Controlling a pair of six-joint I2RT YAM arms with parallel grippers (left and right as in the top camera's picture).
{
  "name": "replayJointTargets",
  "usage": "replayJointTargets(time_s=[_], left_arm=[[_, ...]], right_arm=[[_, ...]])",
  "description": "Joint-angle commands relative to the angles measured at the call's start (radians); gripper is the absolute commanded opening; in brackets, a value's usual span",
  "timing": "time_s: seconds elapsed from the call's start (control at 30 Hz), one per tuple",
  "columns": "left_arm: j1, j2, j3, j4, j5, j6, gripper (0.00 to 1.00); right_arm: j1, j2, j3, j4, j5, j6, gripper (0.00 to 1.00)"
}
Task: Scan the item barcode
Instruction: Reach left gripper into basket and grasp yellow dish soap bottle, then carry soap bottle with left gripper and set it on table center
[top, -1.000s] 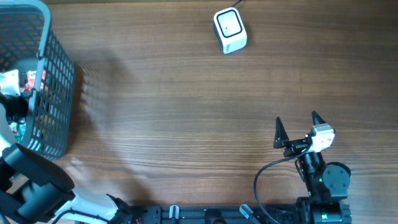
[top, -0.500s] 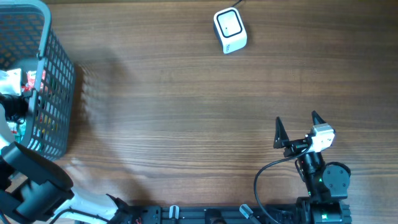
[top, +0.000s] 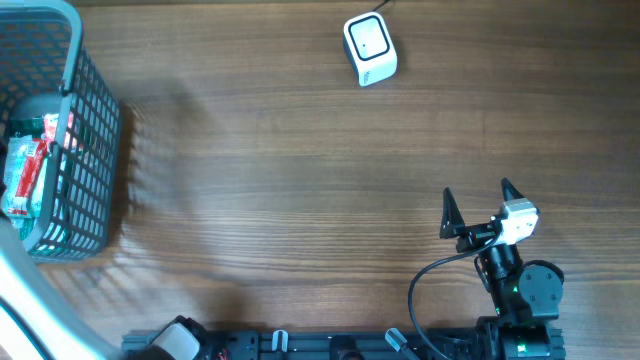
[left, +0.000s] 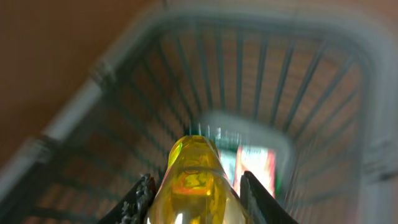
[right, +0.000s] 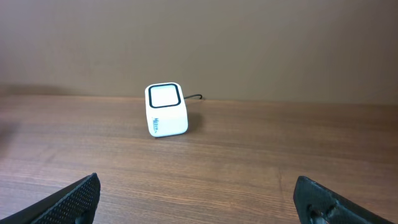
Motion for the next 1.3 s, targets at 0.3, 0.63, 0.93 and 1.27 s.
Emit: replayJointTargets(time_s=[0.3,0.63,0.93,1.27], left_arm=[[-0.197,-0.29,0.024,0.073,0.13,-0.333,0.28],[-0.663,-0.196,0.024,-0.188,0.0,-0.511,0.25],[-1.106,0.104,0.024,-0.206,-0.172,-0.703,0.31],[-1.384,0.381,0.024,-0.161,-0.357,-0.96,0.32]], right_arm=[[-0.005,-0.002,-0.001,0.003,0.002,-0.003,1.0],[-0.005,-0.002,-0.001,0.003,0.002,-0.003,1.0],[-0.005,-0.002,-0.001,0.003,0.002,-0.003,1.0],[-0.005,-0.002,-0.001,0.003,0.002,-0.003,1.0]])
